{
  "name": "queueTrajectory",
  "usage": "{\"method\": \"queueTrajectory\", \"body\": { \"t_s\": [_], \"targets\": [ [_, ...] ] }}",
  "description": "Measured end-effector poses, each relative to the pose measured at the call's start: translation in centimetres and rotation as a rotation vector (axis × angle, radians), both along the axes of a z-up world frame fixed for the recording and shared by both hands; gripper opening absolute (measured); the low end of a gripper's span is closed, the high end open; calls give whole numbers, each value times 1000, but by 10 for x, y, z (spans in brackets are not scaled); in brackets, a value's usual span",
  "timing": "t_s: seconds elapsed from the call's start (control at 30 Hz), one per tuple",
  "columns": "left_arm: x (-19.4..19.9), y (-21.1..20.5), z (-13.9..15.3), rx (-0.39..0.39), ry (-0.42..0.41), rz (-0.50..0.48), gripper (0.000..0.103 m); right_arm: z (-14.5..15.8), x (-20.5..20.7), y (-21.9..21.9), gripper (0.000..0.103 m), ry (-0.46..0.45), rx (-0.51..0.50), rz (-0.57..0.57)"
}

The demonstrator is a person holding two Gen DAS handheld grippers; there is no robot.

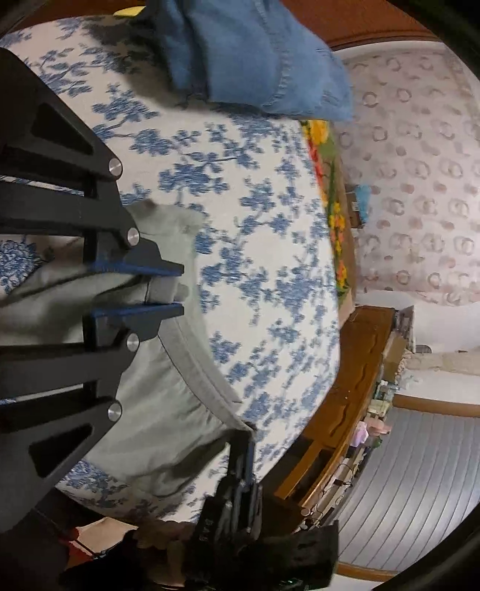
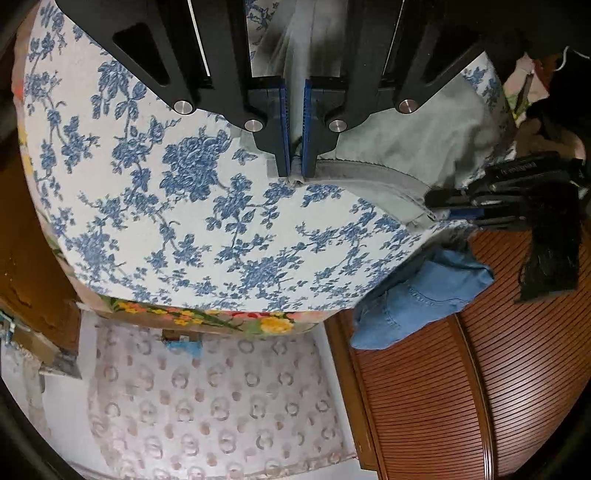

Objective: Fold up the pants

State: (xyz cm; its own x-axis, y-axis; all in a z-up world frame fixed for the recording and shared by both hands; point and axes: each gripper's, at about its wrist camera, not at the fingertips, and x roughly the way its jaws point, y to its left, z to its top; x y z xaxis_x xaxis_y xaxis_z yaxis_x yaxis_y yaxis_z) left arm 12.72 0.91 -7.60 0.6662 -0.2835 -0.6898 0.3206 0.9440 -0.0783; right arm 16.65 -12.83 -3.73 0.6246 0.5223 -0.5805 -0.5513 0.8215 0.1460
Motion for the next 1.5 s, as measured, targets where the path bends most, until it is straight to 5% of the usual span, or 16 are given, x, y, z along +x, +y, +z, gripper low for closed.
{"method": "queueTrajectory", "body": {
  "t_s": [0.13, 0.37, 0.53, 0.77, 1.03, 1.23, 1.3, 1.5],
  "targets": [
    [6, 3, 11, -19, -34, 23, 15, -5, 1, 5, 6, 4, -29, -19],
    [17, 2, -10, 20, 28, 36, 15, -12, 9, 13, 6, 43, -63, -27],
    [13, 4, -15, 33, 45, 53, 23, -16, 10, 15, 6, 53, -79, -26],
    [10, 4, -17, 59, 53, 77, 51, -18, 11, 15, 6, 51, -83, -32],
    [12, 3, -29, 71, 80, 82, 53, -20, 11, 14, 6, 50, -81, -33],
    [11, 2, -30, 70, 71, 83, 53, -20, 11, 14, 9, 53, -78, -32],
    [10, 3, -32, 74, 63, 95, 61, -20, 11, 14, 10, 52, -78, -31],
    [11, 6, -35, 60, 59, 103, 64, -22, 11, 16, 24, 55, -91, -32]
  ]
}}
